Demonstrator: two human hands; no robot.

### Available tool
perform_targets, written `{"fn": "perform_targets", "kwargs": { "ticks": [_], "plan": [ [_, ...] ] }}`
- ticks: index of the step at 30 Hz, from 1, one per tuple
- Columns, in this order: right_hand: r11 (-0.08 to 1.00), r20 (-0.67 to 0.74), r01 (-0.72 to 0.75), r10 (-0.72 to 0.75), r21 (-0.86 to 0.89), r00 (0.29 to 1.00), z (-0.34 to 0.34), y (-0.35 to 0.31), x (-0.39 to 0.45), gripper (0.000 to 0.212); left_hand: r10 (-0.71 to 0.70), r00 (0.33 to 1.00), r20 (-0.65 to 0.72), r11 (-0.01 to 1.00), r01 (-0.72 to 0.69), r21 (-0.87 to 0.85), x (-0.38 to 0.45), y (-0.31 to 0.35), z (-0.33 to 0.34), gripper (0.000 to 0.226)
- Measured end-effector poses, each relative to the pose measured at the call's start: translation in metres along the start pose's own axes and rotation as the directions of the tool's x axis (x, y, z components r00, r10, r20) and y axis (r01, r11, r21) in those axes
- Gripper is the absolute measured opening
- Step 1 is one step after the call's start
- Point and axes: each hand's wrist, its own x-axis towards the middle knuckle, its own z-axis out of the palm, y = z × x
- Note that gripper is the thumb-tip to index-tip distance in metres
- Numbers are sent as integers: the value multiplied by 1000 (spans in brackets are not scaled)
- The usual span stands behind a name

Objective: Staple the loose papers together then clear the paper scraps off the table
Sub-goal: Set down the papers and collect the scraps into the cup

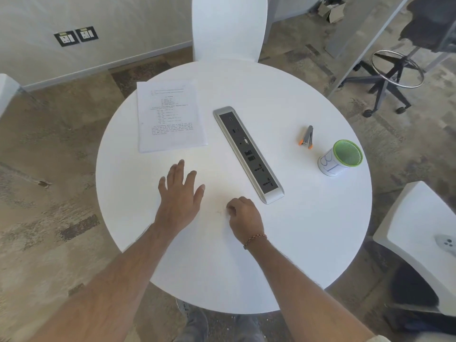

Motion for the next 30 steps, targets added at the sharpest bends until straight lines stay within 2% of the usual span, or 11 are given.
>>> {"fn": "perform_targets", "kwargs": {
  "ticks": [4, 10, 15, 20, 30],
  "plan": [
    [998, 27, -62, 62, 14, 998, -2, 1, -5, 14, -5, 1000, -16, 1000, 5, -14, 1, 1, 0, 42],
    [997, 68, -67, 65, 28, 996, 5, -7, -3, 13, -15, 999, -44, 1000, 15, -1, 1, -2, -1, 40],
    [997, 51, -50, 47, 52, 998, 9, -11, 5, 12, -20, 998, -54, 1000, 20, 10, 0, -3, -2, 39],
    [999, 28, 4, -5, 51, 1000, 7, -6, 0, 31, -23, 997, -73, 999, 25, 30, -2, -5, -2, 43],
    [998, -12, 58, -58, -1, 998, 17, -4, 5, 26, -20, 999, -44, 1000, 21, 18, -1, -5, 0, 35]
  ]
}}
